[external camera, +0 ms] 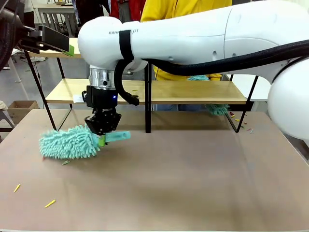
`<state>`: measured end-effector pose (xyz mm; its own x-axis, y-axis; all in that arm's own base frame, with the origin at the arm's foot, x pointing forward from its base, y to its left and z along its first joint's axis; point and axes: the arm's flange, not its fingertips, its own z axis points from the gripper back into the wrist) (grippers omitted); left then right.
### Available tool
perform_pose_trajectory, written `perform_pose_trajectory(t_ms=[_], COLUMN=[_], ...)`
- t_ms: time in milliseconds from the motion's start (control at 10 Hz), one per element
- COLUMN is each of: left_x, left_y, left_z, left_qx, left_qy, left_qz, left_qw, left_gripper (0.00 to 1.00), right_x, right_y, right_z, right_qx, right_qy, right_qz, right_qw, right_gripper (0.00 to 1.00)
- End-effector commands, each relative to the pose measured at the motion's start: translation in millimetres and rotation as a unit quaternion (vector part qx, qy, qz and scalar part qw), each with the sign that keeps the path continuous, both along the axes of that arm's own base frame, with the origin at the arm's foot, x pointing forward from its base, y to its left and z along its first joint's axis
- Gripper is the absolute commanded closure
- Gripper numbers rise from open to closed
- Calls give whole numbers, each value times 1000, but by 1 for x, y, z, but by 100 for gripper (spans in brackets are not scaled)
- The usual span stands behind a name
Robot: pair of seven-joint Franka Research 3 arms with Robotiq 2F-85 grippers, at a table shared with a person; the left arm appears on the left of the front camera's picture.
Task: Clean the shelves.
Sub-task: Clean another randomly selected level of the Shelf with the Duster.
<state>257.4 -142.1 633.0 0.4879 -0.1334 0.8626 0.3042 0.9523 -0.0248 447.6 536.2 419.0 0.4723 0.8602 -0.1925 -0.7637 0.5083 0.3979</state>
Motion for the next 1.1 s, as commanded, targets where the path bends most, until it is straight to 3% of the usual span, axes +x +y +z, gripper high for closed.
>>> perform_pose_trajectory(t_ms=[0,100,300,400,700,1000], left_x=[0,0,0,0,0,0], left_y=[1,1,1,1,1,1], left_z=[1,1,1,1,1,1], left_qx=[0,0,0,0,0,0], left_qy=[-1,-1,-1,-1,-1,-1], left_qz=[2,2,2,2,2,2], left_qw=[1000,1000,1000,1000,1000,1000], left_gripper=[0,0,0,0,0,0], right_x=[16,20,27,25,10,-36], right_y=[-3,-13,-42,-58,-132,-208], right_z=[19,27,50,63,85,75], right_qx=[-19,-7,65,110,191,221], right_qy=[28,7,8,50,119,79], right_qz=[65,39,16,15,4,2], right_qw=[997,999,998,993,974,972], right_gripper=[88,88,88,88,88,88])
